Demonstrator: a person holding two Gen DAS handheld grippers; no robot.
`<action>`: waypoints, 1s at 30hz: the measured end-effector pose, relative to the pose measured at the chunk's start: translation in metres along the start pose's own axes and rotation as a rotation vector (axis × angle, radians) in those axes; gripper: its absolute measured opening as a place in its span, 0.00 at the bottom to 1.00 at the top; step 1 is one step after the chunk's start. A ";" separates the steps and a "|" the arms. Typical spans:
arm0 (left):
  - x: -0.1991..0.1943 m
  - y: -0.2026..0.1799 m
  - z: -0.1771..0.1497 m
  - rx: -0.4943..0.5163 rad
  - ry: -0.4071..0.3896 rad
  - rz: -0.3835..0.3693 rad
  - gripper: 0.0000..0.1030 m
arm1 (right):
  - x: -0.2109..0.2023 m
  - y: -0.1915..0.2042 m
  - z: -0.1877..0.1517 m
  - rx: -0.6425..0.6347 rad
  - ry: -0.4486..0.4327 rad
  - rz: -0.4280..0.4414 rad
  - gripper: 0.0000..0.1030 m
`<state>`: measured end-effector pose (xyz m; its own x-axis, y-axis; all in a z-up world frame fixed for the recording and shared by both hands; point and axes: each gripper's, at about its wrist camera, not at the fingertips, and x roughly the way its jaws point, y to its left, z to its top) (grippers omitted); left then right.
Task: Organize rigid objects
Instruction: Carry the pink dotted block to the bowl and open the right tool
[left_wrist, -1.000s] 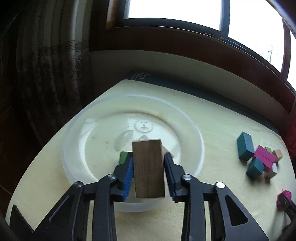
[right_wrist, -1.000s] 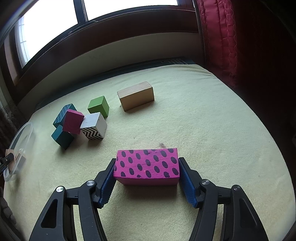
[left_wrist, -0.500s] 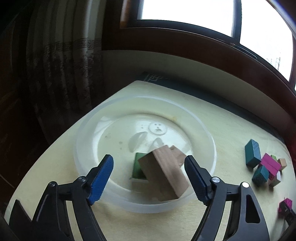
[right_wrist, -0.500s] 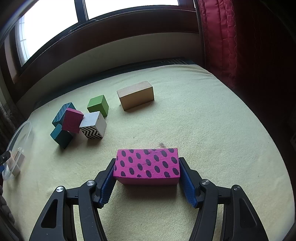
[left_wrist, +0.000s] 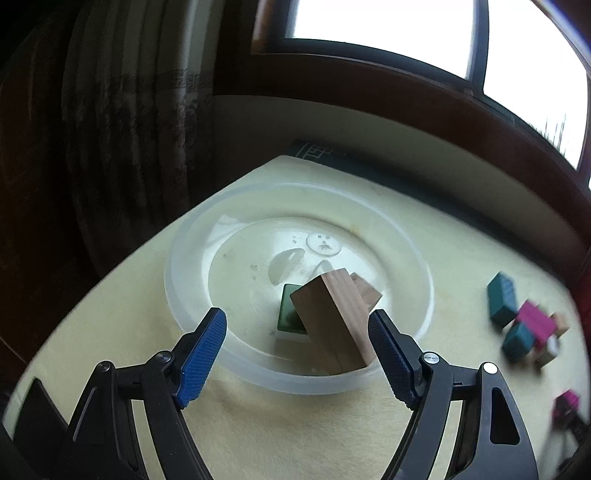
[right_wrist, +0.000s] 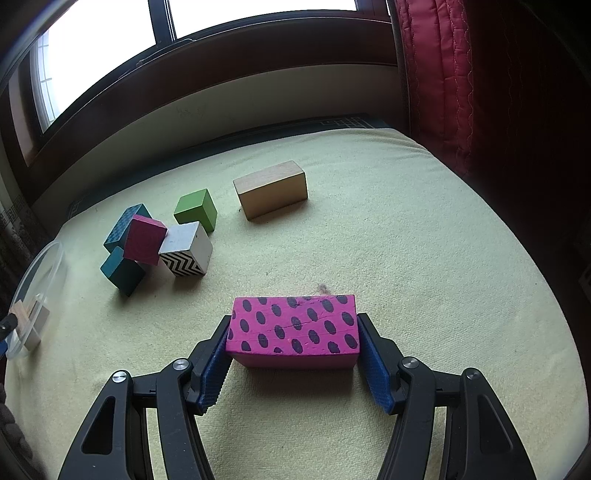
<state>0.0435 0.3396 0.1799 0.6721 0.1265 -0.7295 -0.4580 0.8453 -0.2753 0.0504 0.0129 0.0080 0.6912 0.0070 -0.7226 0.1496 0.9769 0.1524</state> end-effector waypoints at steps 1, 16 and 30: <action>0.003 -0.002 0.000 0.016 -0.008 0.021 0.78 | 0.000 0.000 0.000 -0.001 0.000 -0.001 0.65; -0.024 -0.005 0.002 0.029 -0.106 0.003 0.78 | -0.012 0.013 -0.009 -0.037 -0.012 -0.029 0.64; -0.040 0.008 0.008 -0.032 -0.147 0.009 0.78 | -0.026 0.116 -0.003 -0.198 -0.023 0.177 0.64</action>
<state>0.0175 0.3457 0.2117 0.7450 0.2107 -0.6329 -0.4808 0.8273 -0.2905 0.0475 0.1267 0.0426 0.7108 0.1783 -0.6804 -0.1145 0.9838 0.1382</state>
